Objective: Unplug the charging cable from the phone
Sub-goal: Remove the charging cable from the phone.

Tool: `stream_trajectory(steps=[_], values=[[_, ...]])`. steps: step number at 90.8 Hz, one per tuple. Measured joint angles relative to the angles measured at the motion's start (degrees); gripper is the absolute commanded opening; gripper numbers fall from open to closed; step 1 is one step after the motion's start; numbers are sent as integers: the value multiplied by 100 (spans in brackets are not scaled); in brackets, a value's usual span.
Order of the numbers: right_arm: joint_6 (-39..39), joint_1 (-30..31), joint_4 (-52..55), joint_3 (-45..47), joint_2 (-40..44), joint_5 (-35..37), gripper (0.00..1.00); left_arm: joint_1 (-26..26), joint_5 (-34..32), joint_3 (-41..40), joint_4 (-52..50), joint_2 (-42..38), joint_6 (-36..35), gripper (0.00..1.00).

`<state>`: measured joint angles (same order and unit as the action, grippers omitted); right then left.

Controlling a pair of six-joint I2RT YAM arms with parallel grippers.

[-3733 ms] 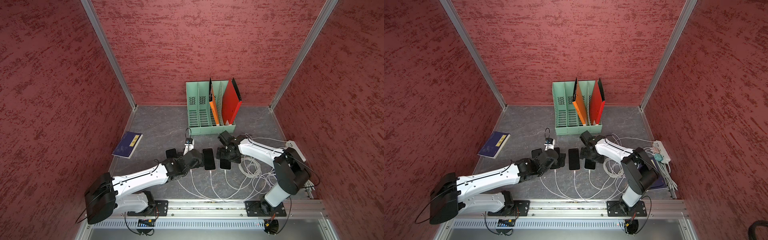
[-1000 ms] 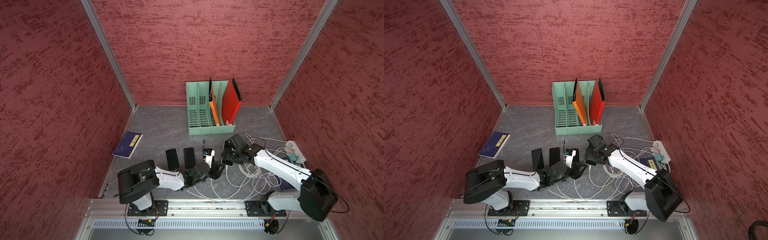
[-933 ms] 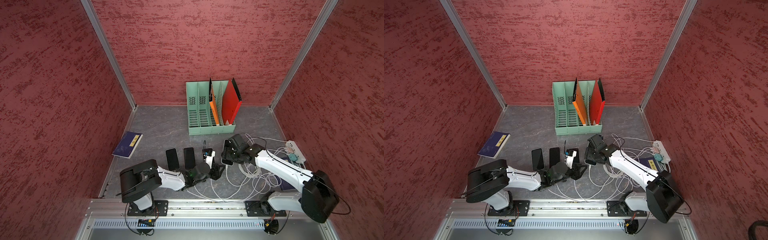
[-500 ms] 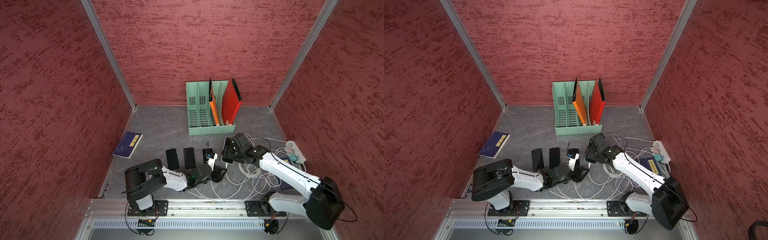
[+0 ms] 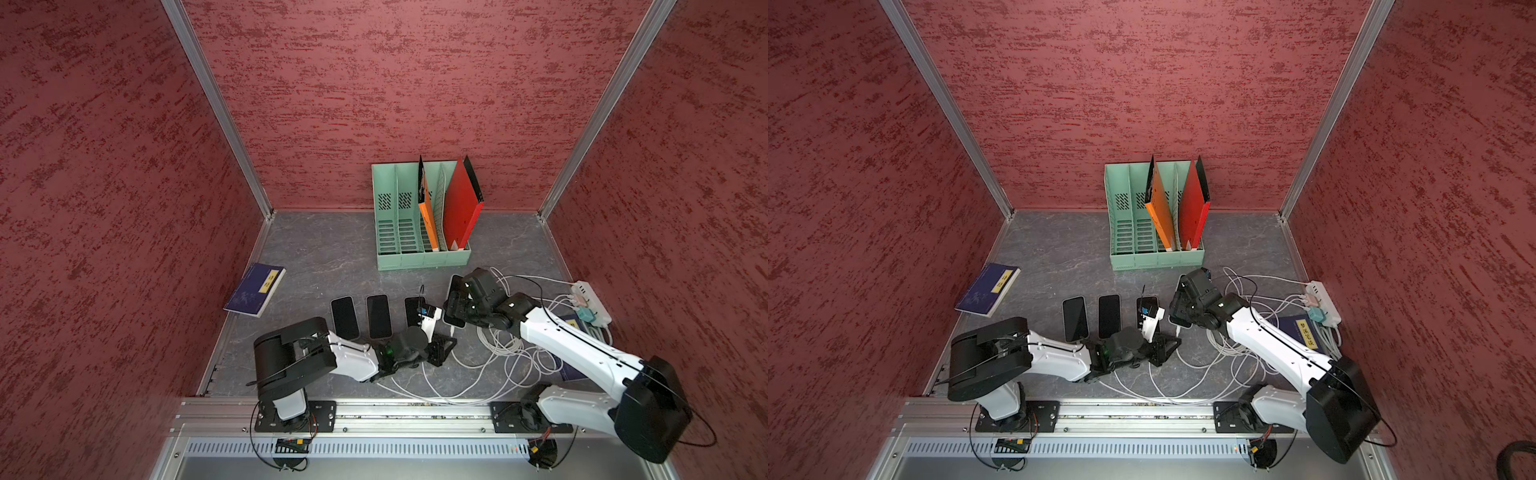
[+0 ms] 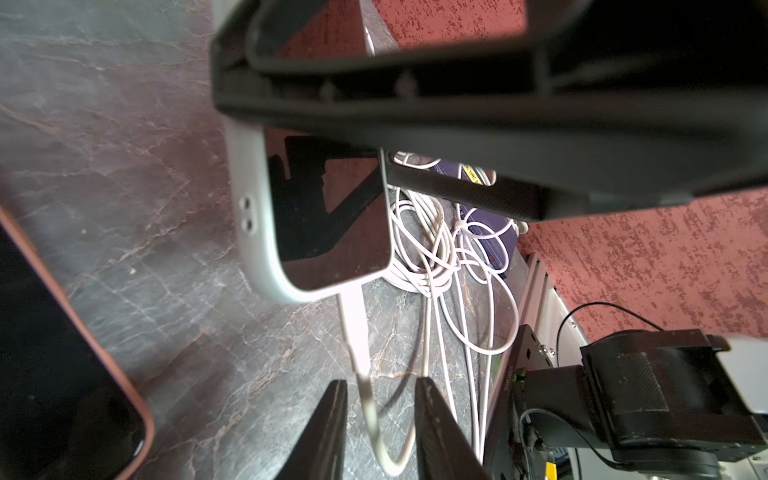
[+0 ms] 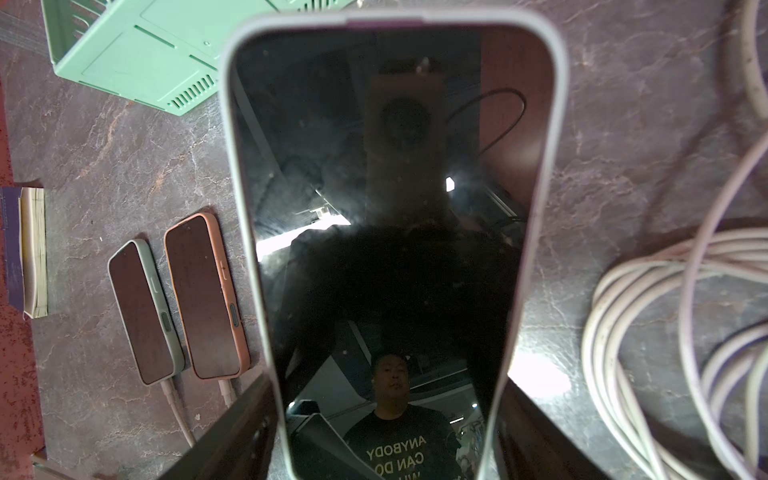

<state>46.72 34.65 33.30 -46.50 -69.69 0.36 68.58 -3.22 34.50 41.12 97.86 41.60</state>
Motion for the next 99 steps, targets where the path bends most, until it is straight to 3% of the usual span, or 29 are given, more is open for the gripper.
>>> stream_trajectory(steps=[17,39,99], values=[[7,0,-11,7,15,-17,3,-4,17,83,-179,48,17,18],[26,0,-4,7,81,-15,3,-31,15,129,-297,50,48,0],[-229,0,-249,7,380,352,4,-7,-37,216,-304,50,-33,0]])
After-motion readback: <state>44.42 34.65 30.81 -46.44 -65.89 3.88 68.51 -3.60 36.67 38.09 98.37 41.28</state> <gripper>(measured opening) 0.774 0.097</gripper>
